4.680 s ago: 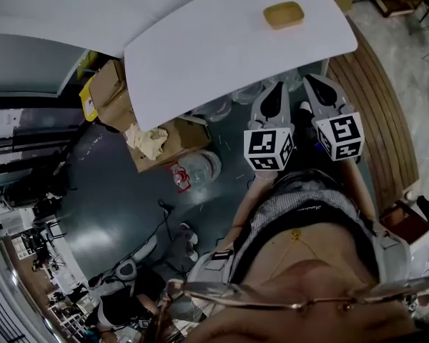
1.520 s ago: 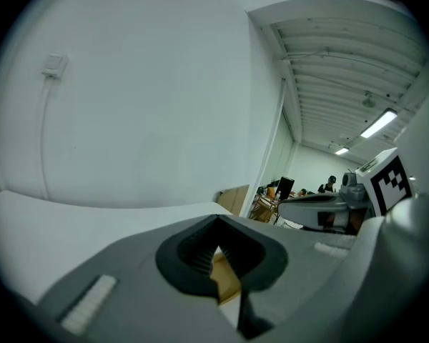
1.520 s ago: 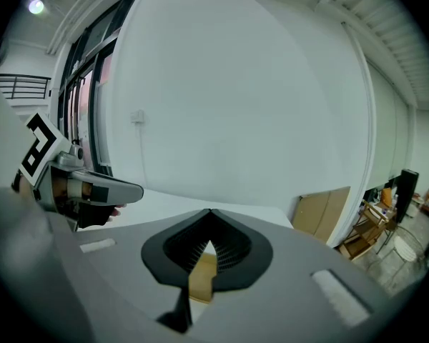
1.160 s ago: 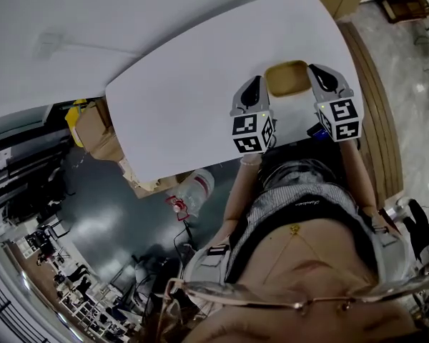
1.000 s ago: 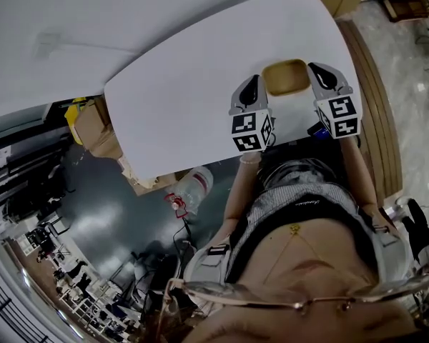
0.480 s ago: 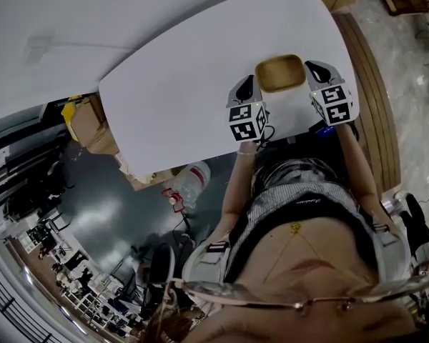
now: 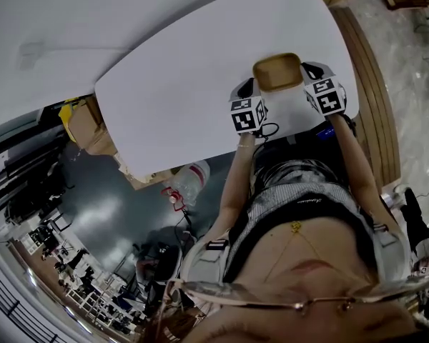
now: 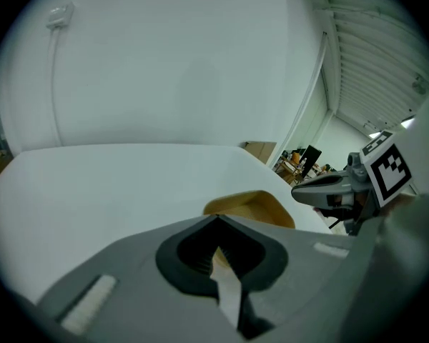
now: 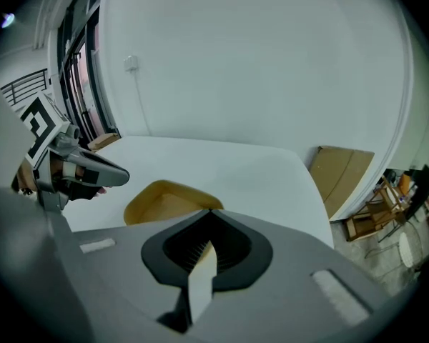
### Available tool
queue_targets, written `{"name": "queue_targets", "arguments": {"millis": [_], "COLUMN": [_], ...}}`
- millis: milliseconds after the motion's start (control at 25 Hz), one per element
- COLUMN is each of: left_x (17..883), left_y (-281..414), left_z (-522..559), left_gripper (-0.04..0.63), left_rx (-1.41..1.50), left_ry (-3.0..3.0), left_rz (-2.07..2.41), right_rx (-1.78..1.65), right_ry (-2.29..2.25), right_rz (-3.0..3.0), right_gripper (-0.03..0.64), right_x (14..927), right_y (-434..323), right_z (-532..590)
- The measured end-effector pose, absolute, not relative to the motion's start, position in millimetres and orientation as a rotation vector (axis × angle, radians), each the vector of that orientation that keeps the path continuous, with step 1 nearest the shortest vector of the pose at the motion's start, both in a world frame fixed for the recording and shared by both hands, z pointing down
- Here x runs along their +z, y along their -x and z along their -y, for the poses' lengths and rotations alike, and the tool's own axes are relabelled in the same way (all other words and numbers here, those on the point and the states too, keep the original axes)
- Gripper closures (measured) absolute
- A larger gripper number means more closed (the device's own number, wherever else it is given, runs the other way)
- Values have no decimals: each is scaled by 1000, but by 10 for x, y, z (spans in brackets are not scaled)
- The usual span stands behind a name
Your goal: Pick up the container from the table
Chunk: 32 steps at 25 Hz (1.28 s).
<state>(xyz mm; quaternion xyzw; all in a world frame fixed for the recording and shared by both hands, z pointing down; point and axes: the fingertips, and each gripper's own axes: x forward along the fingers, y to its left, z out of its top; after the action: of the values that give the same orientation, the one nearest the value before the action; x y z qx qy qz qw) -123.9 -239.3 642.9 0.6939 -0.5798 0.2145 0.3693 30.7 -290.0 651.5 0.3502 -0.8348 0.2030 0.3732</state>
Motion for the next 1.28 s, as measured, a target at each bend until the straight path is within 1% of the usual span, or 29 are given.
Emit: {"name": "queue_targets", "arguments": {"millis": [320,480,520,560,760,920,1000,1040,1080,1280], "left_x": [6717,6766,6785,6810,6978,7102,7174,7195,7201,7198], "left_y": [1277,1315,1326,1329,1275,1206,1151,1130,1124,1125], "left_z": [2402,2435,2444,2452,2480,2492,2485,2482,2482,2461], "left_gripper": [595,595,565,520,459,463,498,543,555,566], "left_rx": [577,529,516,507,518,541,525,518,515,514], "left_ry": [-1720,-1679,-1667,-1658,-1616,-1583,-1562,-1553,-1545,-1518], "left_rz": [1452,1462,1461,1454,1405,1386,1372,1372,1379,1404], "right_rx": [568,583,589,599,642,671,683,687,691,697], "right_ry": [-871,-893,-895,-894,-864,-821,-824,-833,-845,-872], "right_rz": [2070,2064,2064,2061,2021,1979,1972,1974,1974,1973], "right_gripper": [590,589,558,521,478,490,528,540,548,561], "right_x": [6804,6827,6835,6852,7005,7164,7221,7229,7226,7226], "right_y": [-338,-371,-367,-361,-340,-318,-307,-300,-292,-303], "right_z": [2915,2942,2951,2957,2977,2935,2919,2920,2924,2947]}}
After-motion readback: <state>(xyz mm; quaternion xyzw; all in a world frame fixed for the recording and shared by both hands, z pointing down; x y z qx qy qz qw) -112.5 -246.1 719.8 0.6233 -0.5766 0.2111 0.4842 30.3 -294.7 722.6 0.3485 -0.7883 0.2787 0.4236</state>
